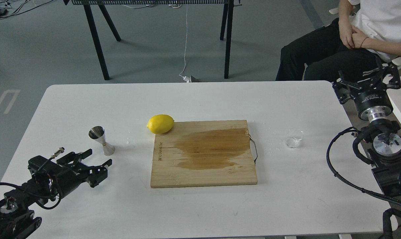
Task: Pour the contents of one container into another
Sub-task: 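Close the left gripper around the metal jigger and lift it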
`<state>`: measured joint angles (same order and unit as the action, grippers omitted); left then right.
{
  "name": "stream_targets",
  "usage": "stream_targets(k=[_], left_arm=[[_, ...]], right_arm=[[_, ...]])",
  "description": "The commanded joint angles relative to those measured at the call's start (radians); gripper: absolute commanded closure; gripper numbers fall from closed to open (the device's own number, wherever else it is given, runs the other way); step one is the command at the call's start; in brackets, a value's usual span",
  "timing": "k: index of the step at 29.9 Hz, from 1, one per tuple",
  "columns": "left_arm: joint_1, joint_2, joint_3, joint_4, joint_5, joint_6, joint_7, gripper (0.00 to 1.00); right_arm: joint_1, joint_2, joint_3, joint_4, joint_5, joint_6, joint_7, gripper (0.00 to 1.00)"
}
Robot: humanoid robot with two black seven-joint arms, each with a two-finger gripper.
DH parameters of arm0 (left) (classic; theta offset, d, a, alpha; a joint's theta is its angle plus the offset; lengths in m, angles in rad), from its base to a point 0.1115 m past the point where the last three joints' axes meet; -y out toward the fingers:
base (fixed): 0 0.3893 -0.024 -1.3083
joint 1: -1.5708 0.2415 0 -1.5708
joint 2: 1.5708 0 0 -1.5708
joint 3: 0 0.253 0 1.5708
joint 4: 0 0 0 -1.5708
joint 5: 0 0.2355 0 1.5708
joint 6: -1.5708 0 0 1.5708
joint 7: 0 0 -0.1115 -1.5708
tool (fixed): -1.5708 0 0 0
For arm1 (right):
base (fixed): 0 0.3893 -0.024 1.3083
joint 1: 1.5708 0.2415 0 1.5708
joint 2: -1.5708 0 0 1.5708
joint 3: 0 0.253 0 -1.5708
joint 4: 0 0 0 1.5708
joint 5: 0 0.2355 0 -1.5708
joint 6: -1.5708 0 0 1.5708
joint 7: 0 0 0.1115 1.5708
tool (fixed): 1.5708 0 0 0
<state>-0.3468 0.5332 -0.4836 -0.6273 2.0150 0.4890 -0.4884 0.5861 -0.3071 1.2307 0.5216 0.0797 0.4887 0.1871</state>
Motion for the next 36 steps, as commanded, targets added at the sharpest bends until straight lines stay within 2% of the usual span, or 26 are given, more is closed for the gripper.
stream_targets(k=[1, 5, 7, 13, 17, 23, 27, 36], left_arm=[[-0.023, -0.001, 0.002, 0.001, -0.001, 0.000, 0.005, 0.13], [-0.034, -0.002, -0.001, 0.017, -0.002, 0.000, 0.007, 0.13], [-0.038, -0.002, 0.000, 0.023, -0.002, 0.000, 0.007, 0.20], [-0.044, -0.021, -0.009, 0.024, -0.004, 0.000, 0.008, 0.31], [-0.060, -0.036, -0.009, 0.035, -0.018, 0.000, 0.036, 0.42], [-0.060, -0.044, -0.004, 0.063, -0.027, 0.000, 0.040, 0.49], [-0.060, -0.044, 0.000, 0.063, -0.027, 0.000, 0.039, 0.59], [-0.060, -0.045, 0.002, 0.063, -0.025, 0.000, 0.034, 0.59]], right_arm=[[-0.009, 0.000, 0.001, 0.000, 0.000, 0.000, 0.000, 0.00], [-0.011, 0.000, 0.001, 0.000, 0.000, 0.000, 0.000, 0.00], [-0.011, 0.000, 0.001, 0.000, 0.000, 0.000, 0.000, 0.00], [-0.011, 0.000, 0.000, 0.000, 0.000, 0.000, 0.000, 0.00], [-0.009, 0.000, 0.000, 0.000, 0.000, 0.000, 0.000, 0.00], [-0.011, 0.000, 0.000, 0.000, 0.000, 0.000, 0.000, 0.00], [-0.009, 0.000, 0.001, 0.000, 0.000, 0.000, 0.000, 0.00], [-0.009, 0.000, 0.000, 0.000, 0.000, 0.000, 0.000, 0.00]])
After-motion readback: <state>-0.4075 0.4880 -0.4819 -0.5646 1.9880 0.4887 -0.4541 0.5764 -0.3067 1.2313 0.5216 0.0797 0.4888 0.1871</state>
